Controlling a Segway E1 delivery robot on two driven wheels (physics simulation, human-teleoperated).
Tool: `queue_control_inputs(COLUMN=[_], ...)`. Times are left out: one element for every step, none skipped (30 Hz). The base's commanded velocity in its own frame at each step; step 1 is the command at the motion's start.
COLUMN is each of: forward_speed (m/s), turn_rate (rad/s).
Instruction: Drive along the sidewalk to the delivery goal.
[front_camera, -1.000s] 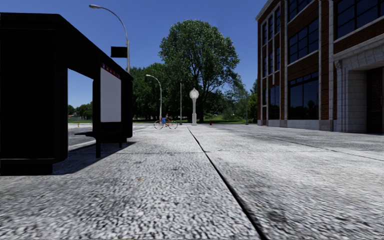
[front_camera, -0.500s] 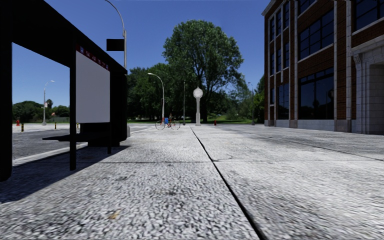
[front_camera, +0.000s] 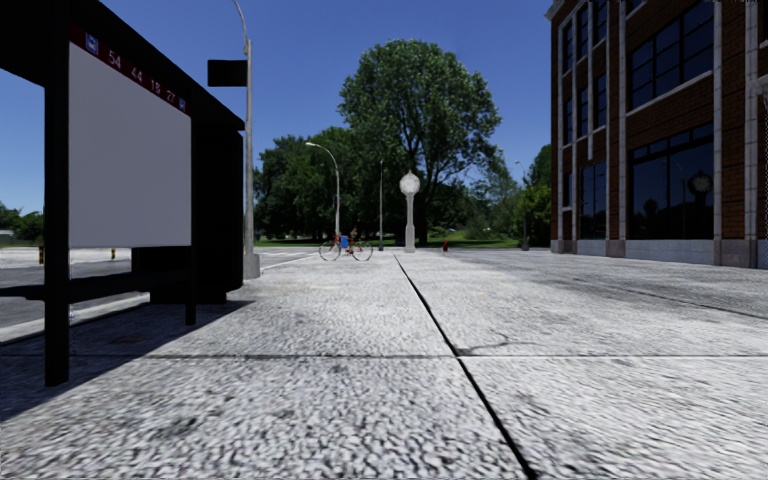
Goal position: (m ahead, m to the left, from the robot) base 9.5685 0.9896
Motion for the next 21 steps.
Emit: queue_control_inputs(forward_speed=[2.0, 2.0, 2.0, 2.0, 2.0, 2.0, 2.0, 2.0, 2.0, 2.0, 2.0, 2.0, 2.0, 2.0, 2.0, 2.0, 2.0, 2.0, 2.0, 2.0, 2.0], turn_rate=[0.21, 0.21, 0.21, 0.21, 0.21, 0.18, 0.09, 0.0, 0.0, 0.0, 0.0, 0.0, 0.0, 0.0, 0.0, 0.0, 0.0, 0.0, 0.0, 0.0, 0.0])
